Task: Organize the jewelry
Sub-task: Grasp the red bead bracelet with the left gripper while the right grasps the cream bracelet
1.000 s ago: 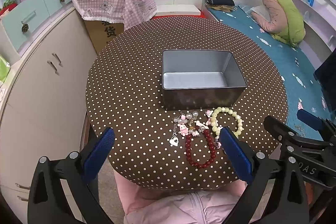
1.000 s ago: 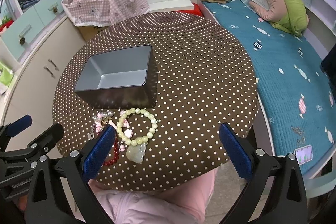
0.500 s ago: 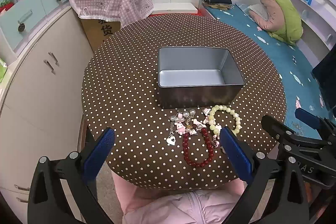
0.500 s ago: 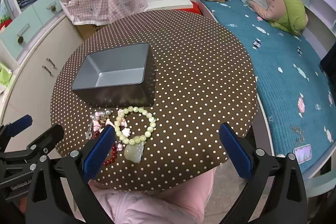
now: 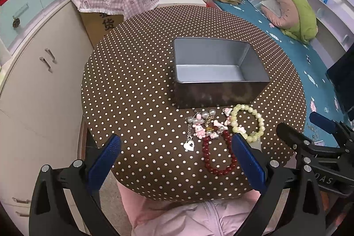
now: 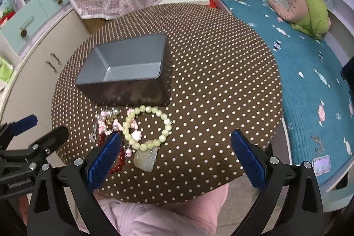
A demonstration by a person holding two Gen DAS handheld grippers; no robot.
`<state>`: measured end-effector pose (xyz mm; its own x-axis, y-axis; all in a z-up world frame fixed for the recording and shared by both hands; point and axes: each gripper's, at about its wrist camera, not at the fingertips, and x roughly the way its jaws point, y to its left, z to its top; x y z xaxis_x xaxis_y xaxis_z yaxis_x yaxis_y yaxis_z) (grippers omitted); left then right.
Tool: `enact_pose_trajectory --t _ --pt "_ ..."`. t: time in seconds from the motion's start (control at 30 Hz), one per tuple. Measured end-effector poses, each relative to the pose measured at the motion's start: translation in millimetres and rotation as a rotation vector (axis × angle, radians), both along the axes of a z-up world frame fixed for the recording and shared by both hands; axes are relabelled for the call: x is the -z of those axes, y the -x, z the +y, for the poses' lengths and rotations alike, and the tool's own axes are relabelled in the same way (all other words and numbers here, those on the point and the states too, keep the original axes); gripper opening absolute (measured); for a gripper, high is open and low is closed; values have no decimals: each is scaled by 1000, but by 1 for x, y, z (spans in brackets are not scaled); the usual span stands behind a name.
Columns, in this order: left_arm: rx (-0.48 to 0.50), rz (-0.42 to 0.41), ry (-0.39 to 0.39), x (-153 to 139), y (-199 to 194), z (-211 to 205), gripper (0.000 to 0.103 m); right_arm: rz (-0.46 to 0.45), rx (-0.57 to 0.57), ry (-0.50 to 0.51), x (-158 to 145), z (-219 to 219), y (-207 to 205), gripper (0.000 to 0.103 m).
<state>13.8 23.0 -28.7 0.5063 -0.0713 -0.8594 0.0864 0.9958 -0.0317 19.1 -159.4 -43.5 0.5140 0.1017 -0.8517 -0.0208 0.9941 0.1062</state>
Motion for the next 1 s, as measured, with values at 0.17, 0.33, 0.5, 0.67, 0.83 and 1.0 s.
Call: enact_pose_trajectory --t 0.17,0.33,0.5,0.67,0.83,1.0 --pt "7 41 32 16 -8 11 96 31 -14 17 18 7 -3 96" --pt "22 96 51 35 -16 15 94 63 -5 41 32 9 -15 95" --pt "32 135 53 49 -24 17 89 73 32 67 43 6 -32 86" --pt "31 169 35 59 -33 14 86 106 17 70 58 12 -48 71" --pt "103 146 21 53 -33 -1 87 75 -32 95 57 22 -53 48" --pt "204 214 22 62 -30 -22 83 51 -100 89 56 34 -48 28"
